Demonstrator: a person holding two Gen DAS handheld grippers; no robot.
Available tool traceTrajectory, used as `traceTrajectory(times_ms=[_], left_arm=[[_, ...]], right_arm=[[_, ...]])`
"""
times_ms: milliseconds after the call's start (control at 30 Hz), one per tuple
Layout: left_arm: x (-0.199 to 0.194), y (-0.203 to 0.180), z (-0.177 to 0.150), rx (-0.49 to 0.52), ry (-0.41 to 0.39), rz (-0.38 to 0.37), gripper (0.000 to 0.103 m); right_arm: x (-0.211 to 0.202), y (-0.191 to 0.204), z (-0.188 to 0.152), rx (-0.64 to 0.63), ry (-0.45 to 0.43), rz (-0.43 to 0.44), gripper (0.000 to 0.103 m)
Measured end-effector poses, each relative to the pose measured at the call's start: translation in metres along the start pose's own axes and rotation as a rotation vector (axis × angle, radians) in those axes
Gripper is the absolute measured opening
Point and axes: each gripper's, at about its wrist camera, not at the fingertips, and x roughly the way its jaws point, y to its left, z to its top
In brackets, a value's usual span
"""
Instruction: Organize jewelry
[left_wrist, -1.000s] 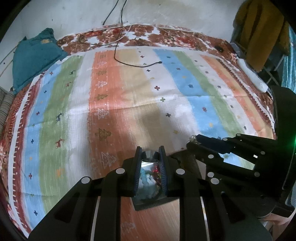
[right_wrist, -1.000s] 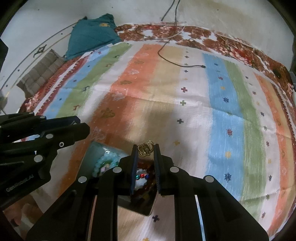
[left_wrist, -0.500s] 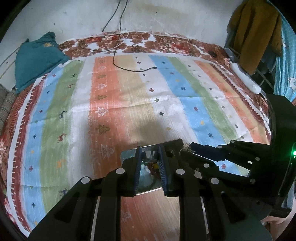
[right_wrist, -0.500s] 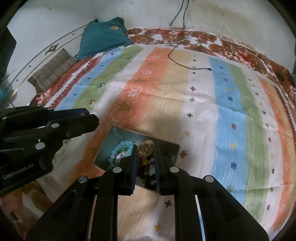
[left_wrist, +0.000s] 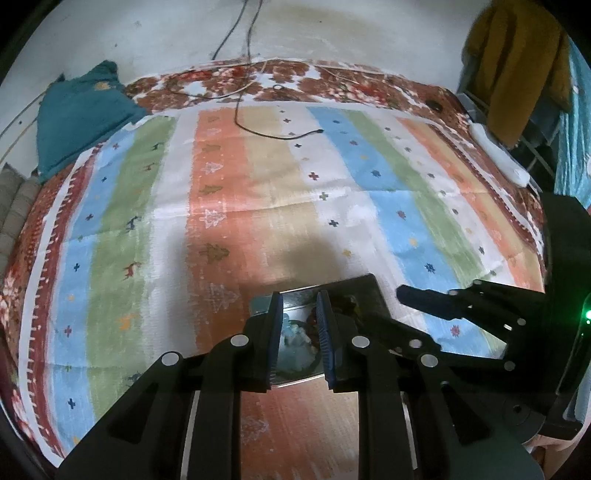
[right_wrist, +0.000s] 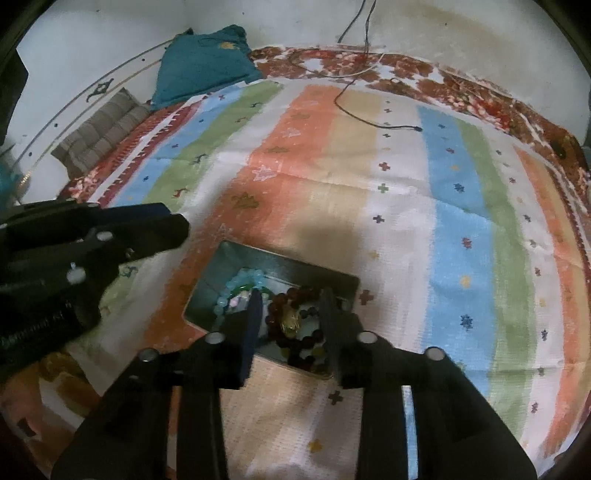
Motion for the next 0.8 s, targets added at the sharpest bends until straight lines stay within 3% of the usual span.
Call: traceTrajectory(times_ms=[300, 500, 633, 800], left_arm=[[-0.012, 0.008, -0.006, -0.028, -0.019, -0.014, 0.021], [-0.020, 0.010, -0.017, -0.035, -0.032, -0.026, 0.030], [-0.027, 0.008, -0.025, -0.024, -0.044, -0.039, 0.041], [-0.042, 0.003, -0.036, 0.006, -0.101, -0.028, 0.050]], right_arm=[[-0.016, -0.007, -0.010, 0.019, -0.029, -0.007, 0.040], [-0.033, -0.011, -0.020, 0.037, -0.068, 0.010, 0.050], [-0.042, -0.011, -0.026, 0.038, -0.094, 0.018, 0.055], [-0.054, -0.010, -0.034, 0.040, -0.131, 0.019, 0.061]])
